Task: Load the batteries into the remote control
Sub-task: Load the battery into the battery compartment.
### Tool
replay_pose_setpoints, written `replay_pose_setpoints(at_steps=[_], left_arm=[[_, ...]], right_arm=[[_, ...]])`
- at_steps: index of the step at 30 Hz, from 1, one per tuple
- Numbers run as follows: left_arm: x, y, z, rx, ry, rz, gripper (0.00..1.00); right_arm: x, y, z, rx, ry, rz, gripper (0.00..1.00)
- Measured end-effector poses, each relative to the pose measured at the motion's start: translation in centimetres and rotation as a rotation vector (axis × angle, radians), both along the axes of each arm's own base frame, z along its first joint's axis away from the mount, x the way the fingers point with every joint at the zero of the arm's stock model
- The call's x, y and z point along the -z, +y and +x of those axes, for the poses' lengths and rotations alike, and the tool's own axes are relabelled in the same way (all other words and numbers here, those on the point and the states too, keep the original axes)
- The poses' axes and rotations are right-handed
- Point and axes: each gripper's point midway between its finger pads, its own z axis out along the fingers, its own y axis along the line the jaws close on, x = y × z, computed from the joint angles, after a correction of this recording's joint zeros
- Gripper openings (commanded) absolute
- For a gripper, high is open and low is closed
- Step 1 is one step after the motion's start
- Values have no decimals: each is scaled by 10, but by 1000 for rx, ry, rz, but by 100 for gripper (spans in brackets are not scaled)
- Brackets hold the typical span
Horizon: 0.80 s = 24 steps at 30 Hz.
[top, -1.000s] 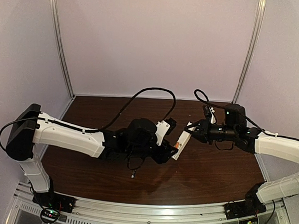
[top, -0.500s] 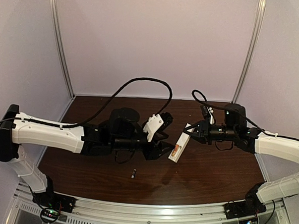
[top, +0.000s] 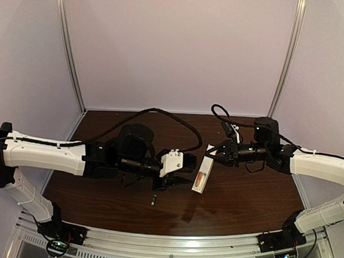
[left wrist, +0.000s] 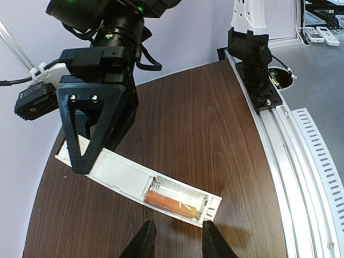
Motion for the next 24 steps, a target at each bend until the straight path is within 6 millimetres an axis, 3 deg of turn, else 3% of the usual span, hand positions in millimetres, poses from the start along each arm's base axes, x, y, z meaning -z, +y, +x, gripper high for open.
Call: replay_pose_setpoints(at_steps=[11,24], left_arm=[[2,-3,-4,64,-57,53,29],[10,-7,-4,86,-61,85,26]], right_arm=[[0,18,-17,-110,-22,-6,0],[2,26,-24,-154,-29,-24,0]])
